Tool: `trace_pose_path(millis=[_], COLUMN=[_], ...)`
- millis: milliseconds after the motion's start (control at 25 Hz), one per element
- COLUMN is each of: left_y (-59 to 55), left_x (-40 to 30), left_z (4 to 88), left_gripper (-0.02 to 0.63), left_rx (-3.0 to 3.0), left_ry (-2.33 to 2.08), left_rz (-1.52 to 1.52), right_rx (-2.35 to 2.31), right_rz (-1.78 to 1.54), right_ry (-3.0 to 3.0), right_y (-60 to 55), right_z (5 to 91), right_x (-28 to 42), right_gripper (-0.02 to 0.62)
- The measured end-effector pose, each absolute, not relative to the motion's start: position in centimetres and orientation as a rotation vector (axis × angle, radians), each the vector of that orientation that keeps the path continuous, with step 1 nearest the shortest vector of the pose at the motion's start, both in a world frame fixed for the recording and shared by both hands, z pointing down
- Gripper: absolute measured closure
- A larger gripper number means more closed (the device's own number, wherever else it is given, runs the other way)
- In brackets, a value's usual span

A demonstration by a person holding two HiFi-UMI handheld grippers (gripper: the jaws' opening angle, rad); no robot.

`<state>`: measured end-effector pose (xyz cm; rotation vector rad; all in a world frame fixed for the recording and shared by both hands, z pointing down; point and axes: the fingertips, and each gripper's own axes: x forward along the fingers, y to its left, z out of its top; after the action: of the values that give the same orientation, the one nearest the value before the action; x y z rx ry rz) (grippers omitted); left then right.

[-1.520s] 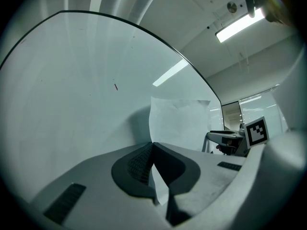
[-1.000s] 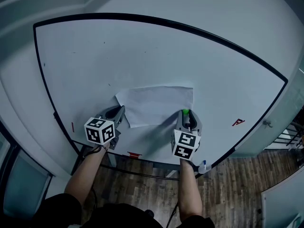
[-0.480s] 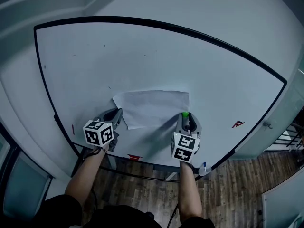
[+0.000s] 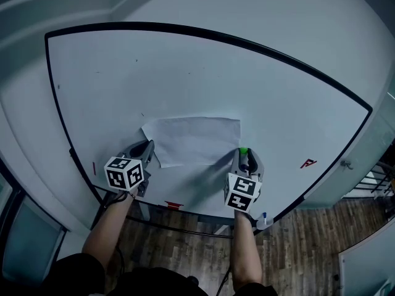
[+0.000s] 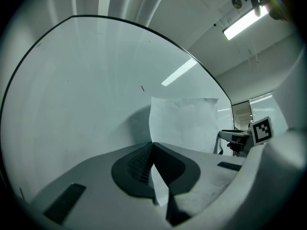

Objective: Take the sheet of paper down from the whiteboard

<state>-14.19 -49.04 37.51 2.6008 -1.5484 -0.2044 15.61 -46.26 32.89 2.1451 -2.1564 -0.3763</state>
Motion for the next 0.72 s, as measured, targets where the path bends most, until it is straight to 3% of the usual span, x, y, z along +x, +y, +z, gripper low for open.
trace_pose_path(millis=[720], left_y=[-48.2], left_x=[-18.0], left_z=[38.2], left_gripper=[0.586], left_rx=[2.56], left_ry=[-1.653], left_rz=[-0.168], right_rx=[2.15], right_rz=[-0.399], right_ry=[-2.136], right_y=[-45.9], right_z=[33.1], right_x=[15.4], right_gripper=[0.456])
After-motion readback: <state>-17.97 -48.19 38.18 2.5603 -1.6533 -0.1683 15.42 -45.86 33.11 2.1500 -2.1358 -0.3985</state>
